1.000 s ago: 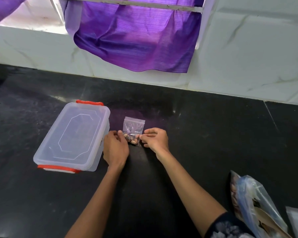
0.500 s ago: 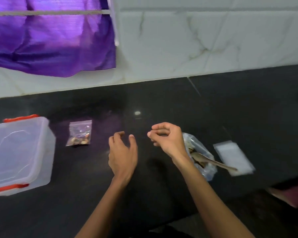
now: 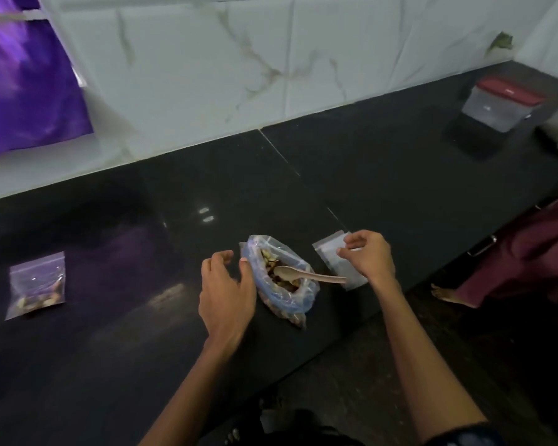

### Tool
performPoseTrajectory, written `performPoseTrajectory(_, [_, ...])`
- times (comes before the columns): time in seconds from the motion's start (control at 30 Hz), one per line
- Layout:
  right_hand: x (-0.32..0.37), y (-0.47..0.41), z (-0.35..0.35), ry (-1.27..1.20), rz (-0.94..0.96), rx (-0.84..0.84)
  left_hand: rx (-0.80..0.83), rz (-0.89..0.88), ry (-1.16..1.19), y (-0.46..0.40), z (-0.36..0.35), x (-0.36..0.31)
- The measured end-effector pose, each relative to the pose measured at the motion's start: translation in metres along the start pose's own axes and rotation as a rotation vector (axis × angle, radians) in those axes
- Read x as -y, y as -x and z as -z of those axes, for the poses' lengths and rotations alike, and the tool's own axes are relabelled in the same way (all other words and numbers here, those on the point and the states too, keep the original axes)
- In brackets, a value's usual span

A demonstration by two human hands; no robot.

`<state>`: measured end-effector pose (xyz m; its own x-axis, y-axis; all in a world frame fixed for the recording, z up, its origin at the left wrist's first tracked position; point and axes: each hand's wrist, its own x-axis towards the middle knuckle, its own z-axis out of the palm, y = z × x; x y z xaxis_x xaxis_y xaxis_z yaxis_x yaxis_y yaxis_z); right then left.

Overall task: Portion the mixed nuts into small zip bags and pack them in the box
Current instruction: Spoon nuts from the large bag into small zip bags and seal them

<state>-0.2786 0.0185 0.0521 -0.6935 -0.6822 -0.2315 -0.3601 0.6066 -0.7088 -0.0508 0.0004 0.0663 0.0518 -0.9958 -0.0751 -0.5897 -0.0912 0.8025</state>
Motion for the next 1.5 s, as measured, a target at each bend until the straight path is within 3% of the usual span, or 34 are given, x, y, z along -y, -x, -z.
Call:
performPoseTrajectory(0.17, [-0.023,-0.021,0.0,0.36,-0.068,-0.012,-0.008,0.02,-0.016,-0.001,-0.006,-0.003])
performPoseTrajectory(0.63, [-0.029,-0.026,0.011,0.148,-0.059,0.092,-0.081,0.065,0.029,0.003,-0.005,-0.009])
performPoseTrajectory(0.87, [-0.022,-0.026,0.015,0.236,0.0,0.14,-0.142,0.1,0.036,0.007,0.006,-0.004])
performPoseTrajectory(1.03, [-0.018,-0.016,0.021,0.125,-0.043,0.05,-0.184,0.126,0.051,0.011,0.015,-0.003])
performPoseTrajectory(1.17, [0.017,0.011,0.043,-0.05,0.163,-0.06,-0.208,0.125,0.062,0.01,0.023,-0.002])
performPoseTrajectory(1.3, [0.062,0.051,0.031,-0.267,0.456,0.057,-0.163,0.057,0.15,0.007,0.025,-0.005])
performPoseTrajectory(1.37, [0.073,0.068,0.002,-0.315,0.585,0.066,-0.099,0.049,0.29,0.007,0.028,-0.01])
performPoseTrajectory(1.5, [0.069,0.09,-0.058,-0.234,0.845,-0.035,-0.019,0.192,0.562,0.007,0.042,-0.022])
